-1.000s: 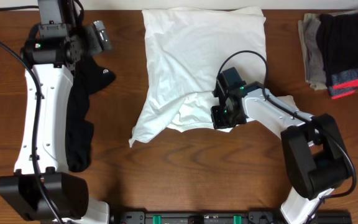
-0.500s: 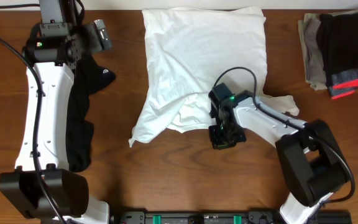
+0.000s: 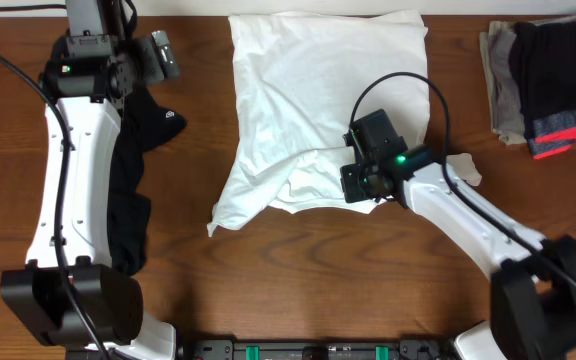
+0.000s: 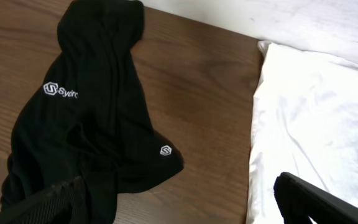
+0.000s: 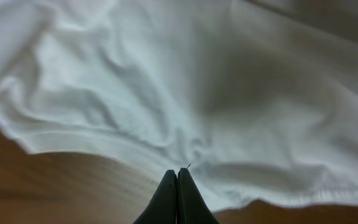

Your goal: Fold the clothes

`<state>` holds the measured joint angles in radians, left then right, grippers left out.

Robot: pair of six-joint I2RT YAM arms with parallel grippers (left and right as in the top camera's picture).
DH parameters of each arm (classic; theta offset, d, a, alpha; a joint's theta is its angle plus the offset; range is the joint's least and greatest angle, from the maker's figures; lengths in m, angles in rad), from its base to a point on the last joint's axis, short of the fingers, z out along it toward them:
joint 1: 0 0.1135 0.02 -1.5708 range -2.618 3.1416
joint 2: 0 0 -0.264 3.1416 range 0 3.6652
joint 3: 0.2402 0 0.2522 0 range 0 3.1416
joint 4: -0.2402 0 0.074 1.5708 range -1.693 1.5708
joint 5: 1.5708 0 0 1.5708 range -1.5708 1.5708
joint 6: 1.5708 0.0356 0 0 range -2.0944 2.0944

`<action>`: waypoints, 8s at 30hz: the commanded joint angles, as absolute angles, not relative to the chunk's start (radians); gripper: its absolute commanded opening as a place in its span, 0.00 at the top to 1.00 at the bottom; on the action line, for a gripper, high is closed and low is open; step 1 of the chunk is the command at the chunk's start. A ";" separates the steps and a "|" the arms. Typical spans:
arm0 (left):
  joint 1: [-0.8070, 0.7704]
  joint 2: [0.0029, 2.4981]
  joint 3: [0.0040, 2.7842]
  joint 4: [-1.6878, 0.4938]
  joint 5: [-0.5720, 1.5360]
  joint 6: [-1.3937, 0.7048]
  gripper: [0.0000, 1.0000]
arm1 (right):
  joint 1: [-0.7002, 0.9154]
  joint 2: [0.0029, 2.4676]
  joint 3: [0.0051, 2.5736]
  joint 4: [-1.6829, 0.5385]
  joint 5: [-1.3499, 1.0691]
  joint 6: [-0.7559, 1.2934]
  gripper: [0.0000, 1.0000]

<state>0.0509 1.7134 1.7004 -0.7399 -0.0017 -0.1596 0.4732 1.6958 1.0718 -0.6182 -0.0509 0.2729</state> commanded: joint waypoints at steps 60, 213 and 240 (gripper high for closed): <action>0.055 1.724 1.704 -0.704 -0.008 -0.023 0.02 | 0.458 1.362 0.884 -0.768 -0.120 0.358 0.84; 0.278 1.777 1.704 -0.598 0.280 -0.170 0.02 | 0.283 1.859 1.212 -0.850 -0.032 0.338 0.99; 0.151 1.779 1.704 -0.665 0.279 -0.083 0.02 | 0.023 1.937 0.895 -0.172 0.072 0.344 0.98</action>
<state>0.1703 1.7721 1.7016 -0.6621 0.2817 -0.1284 0.0692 1.8374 0.9401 -0.1951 0.0013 0.3321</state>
